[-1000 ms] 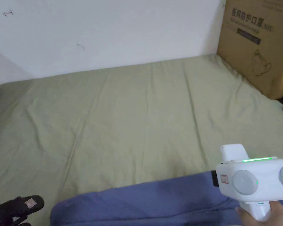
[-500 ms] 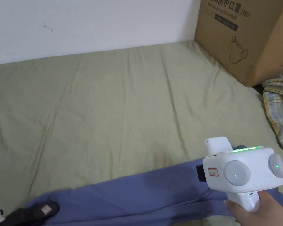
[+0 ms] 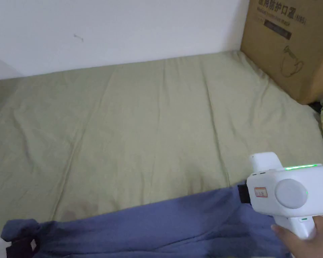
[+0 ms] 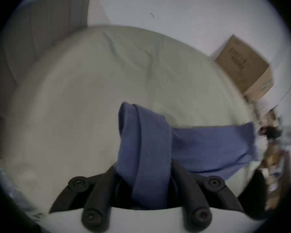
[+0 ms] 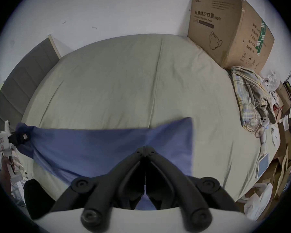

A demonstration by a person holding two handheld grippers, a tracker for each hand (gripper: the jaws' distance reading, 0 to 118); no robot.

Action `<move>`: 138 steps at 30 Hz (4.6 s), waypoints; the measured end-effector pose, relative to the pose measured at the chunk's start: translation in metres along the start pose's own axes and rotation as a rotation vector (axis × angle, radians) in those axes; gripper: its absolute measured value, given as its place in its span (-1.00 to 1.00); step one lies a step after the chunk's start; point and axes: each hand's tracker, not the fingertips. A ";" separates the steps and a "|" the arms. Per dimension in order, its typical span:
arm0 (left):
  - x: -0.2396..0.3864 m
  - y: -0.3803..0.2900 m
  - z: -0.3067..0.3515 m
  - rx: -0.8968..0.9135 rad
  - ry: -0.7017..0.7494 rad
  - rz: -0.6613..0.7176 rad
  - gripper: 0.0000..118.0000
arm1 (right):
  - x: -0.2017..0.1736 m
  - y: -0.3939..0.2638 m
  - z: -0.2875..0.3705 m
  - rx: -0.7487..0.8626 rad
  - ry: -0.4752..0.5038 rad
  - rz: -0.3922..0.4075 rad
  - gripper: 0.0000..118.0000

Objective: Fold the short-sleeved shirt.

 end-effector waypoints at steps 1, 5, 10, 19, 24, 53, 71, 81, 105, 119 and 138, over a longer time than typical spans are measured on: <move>0.003 0.000 0.005 -0.007 0.050 -0.018 -0.86 | -0.001 -0.001 0.000 0.001 0.005 0.005 -0.99; 0.023 0.008 0.013 -0.023 -0.021 0.020 -0.86 | -0.001 -0.005 0.002 0.000 0.037 0.009 -0.98; 0.105 0.025 0.007 -0.078 -0.302 0.053 -0.85 | 0.006 -0.004 0.009 0.013 0.053 0.004 -0.98; 0.234 0.024 -0.082 -0.319 -0.488 -0.012 1.00 | 0.018 -0.011 0.011 0.000 0.065 -0.011 -0.99; 0.259 0.021 -0.074 -0.346 -0.702 0.079 0.99 | 0.021 -0.013 0.007 -0.010 0.070 -0.011 -0.98; 0.230 -0.015 -0.107 -0.384 -0.584 0.045 -0.99 | 0.025 -0.012 -0.012 -0.029 0.140 -0.071 -0.99; 0.002 -0.023 -0.066 -0.177 -0.828 0.485 0.78 | 0.017 -0.005 -0.005 0.011 0.146 -0.057 -0.98; 0.056 -0.021 -0.128 -0.345 -1.050 0.464 1.00 | 0.017 -0.004 -0.005 -0.009 0.113 -0.019 -0.98; 0.073 0.019 0.018 -0.138 0.035 -0.136 -0.85 | 0.007 0.000 0.013 0.011 0.165 0.015 -0.98; 0.204 0.027 -0.035 -0.254 -0.293 -0.094 -0.75 | 0.004 -0.011 0.026 0.015 0.198 0.032 -0.98; 0.218 0.026 -0.031 -0.260 -0.482 -0.160 -0.99 | 0.019 -0.012 0.023 0.027 0.193 -0.008 -0.98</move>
